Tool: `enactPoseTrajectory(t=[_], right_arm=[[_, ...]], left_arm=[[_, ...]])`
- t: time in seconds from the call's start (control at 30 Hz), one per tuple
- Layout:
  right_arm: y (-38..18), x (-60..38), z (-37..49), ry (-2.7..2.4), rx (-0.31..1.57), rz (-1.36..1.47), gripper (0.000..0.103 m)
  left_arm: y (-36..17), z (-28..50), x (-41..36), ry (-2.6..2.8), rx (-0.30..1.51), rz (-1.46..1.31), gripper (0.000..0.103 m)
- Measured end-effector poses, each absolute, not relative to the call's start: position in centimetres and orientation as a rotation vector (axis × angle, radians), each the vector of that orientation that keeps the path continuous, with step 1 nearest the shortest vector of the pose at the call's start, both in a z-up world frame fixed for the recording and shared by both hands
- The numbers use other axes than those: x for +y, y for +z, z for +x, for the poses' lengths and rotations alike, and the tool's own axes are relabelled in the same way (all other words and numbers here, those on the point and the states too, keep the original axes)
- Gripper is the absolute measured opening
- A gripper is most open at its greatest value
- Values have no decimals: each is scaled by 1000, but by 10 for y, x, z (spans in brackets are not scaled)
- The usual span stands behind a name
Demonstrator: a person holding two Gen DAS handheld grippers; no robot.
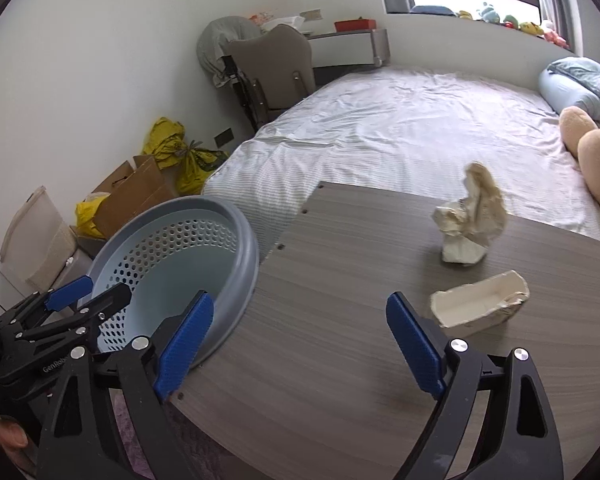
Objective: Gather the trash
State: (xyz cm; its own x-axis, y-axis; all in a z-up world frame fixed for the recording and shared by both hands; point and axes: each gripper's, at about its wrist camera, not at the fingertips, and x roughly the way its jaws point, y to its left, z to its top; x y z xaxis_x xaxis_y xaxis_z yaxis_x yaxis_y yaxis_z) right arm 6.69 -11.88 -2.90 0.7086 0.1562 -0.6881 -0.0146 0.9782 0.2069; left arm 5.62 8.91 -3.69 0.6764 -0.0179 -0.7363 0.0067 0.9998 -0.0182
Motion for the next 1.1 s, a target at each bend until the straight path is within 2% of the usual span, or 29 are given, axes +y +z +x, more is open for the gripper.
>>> enactPoseTrajectory(t=[0.17,0.43,1.1], right_arm=[[-38,-164,48,-14,784,204,96],[-59,-212,47,-70,839,220,97],[-88,-208,106,-7,974,147,97]], left_arm=[[-37,52,64,-56,830,9,74],[-39,45,27,-91,832,47,75],[-50,76,-2,-75,885,92,75]])
